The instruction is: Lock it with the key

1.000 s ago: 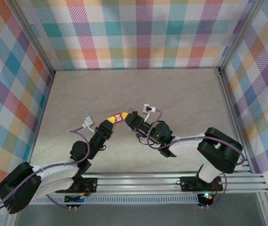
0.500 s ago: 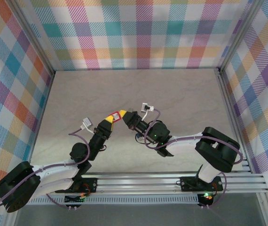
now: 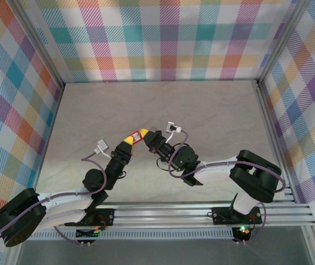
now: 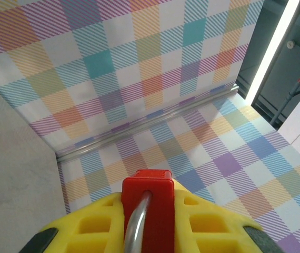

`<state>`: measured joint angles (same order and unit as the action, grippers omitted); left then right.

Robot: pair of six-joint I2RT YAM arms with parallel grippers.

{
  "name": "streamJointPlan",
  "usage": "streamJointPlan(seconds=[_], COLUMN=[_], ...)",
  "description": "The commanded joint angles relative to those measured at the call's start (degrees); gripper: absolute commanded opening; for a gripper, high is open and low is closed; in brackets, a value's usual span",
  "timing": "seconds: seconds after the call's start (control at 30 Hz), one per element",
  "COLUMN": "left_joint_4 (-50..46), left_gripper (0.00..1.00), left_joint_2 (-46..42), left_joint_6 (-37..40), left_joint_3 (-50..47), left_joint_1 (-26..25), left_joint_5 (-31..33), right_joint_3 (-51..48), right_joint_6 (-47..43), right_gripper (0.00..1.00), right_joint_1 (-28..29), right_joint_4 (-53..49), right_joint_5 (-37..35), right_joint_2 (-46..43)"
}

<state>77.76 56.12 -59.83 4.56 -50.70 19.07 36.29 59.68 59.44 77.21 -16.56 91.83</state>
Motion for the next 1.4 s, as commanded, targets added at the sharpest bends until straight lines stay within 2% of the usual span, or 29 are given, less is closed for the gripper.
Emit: streamJointPlan(seconds=[0.0, 0.47, 0.73, 0.83, 0.97, 1.13, 1.27, 1.37], left_joint_4=[-0.4, -0.4, -0.3, -1.6, -17.1, -46.3, -65.0, -70.4], left_gripper=[0.0, 0.0, 0.0, 0.0, 0.0, 0.0, 0.0, 0.0], left_joint_2=[-1.2, -1.1, -0.6, -3.8, -11.0, -21.7, -25.1, -24.3], left_joint_6=[2.9, 3.1, 3.3, 6.4, 6.0, 7.7, 11.1, 12.1], left_joint_3=[-0.5, -0.9, -0.9, -1.6, -1.0, 3.9, 9.3, 11.0], left_joint_1=[-3.1, -4.2, -4.2, -4.1, -1.7, 4.6, 10.2, 13.2], left_joint_5=[-4.1, -2.3, -1.5, -0.9, -3.8, -11.3, -17.6, -21.4], right_joint_3=[-1.0, -6.6, -7.7, -8.8, -11.5, -16.3, -19.3, -18.9], right_joint_6=[0.5, 0.6, 1.7, 0.0, -5.5, -10.4, -11.0, -11.3], right_gripper=[0.0, 0.0, 0.0, 0.0, 0.0, 0.0, 0.0, 0.0], right_joint_1=[-6.3, -14.0, -14.6, -14.7, -15.2, -16.0, -17.1, -17.3], right_joint_4=[3.5, 3.4, 3.4, 3.4, 3.3, 1.2, -8.1, -19.9], right_joint_5=[-12.0, -16.0, -16.6, -15.6, -11.5, -4.3, 4.3, 8.4], right_joint_2=[-2.3, -10.2, -10.1, -11.0, -14.1, -19.4, -26.3, -32.3])
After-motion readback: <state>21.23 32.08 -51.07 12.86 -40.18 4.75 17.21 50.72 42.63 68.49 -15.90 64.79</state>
